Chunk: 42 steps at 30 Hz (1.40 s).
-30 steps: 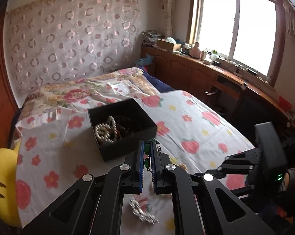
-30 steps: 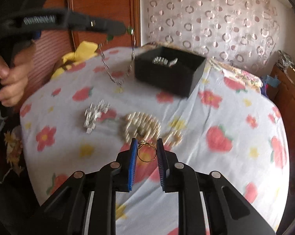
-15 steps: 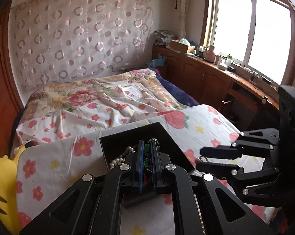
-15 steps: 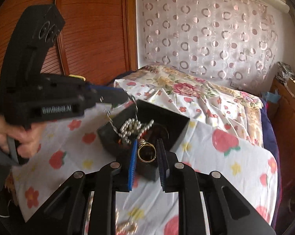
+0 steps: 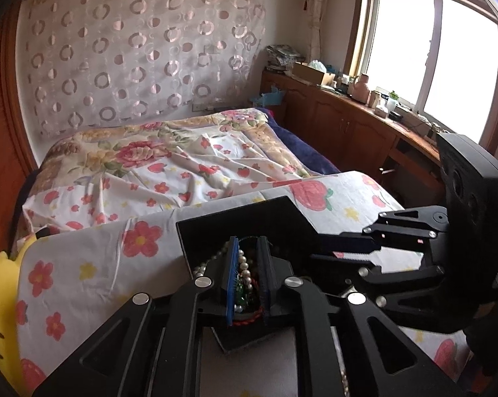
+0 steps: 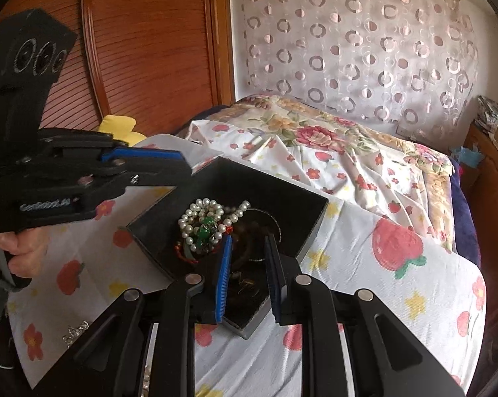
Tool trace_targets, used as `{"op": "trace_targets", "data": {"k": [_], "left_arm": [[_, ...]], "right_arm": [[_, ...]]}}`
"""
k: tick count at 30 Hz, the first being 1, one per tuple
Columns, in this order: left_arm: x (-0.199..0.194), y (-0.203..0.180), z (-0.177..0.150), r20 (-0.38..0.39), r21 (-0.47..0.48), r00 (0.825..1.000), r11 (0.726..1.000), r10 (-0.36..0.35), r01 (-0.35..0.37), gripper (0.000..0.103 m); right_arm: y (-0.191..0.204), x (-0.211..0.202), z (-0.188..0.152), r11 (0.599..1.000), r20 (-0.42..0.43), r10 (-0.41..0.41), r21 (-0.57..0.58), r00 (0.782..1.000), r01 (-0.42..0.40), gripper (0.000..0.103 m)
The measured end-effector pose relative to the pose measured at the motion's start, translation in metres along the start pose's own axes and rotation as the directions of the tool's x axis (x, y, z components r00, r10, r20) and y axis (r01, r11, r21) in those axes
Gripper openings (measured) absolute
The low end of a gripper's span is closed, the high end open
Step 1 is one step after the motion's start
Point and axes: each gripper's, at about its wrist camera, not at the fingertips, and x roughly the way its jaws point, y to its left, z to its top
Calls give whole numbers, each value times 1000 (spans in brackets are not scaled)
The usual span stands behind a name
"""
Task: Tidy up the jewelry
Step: 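Lower the pearl strand and gold ring into the black box, open both grippers, then grasp the gold chain with the right gripper while the left gripper grasps the silver hair comb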
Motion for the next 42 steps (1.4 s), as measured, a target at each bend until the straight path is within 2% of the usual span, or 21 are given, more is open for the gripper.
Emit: {"op": "trace_targets", "data": {"k": [2, 7, 11, 17, 21, 26, 32, 38, 40, 42], "left_arm": [[-10, -2, -4, 12, 1, 1000, 1000, 5, -5, 23], [-37, -8, -28, 31, 3, 999, 1000, 9, -9, 37], [-56, -12, -64, 12, -28, 1000, 1000, 2, -1, 40], [-73, -11, -111, -24, -71, 1000, 997, 9, -10, 41], [-80, -9, -132, -46, -93, 999, 996, 15, -19, 41], [-89, -9, -144, -50, -108, 999, 994, 11, -17, 41], [-88, -16, -149, -55, -108, 998, 994, -6, 0, 42], [-80, -23, -150, -70, -97, 997, 995, -24, 18, 42], [-79, -26, -150, -73, -92, 997, 996, -27, 20, 42], [-79, -29, -151, -74, -91, 997, 996, -32, 25, 42]], "right_arm": [[2, -5, -1, 1000, 6, -3, 2, 1000, 3, 23], [9, -33, -18, 1000, 17, 7, 22, 1000, -7, 23], [26, -50, -49, 1000, -24, 20, 16, 1000, -20, 23], [50, -47, -87, 999, -102, 38, 7, 994, -37, 23], [56, -40, -98, 999, -138, 33, 5, 990, -33, 23], [54, -38, -104, 1000, -172, -3, -2, 985, 3, 23], [60, -44, -115, 998, -221, 10, -62, 975, -24, 26], [59, -37, -111, 999, -220, 17, -46, 975, -27, 26], [56, -35, -108, 999, -217, 17, -32, 976, -25, 22], [57, -34, -107, 999, -218, -1, -45, 976, -9, 6]]}}
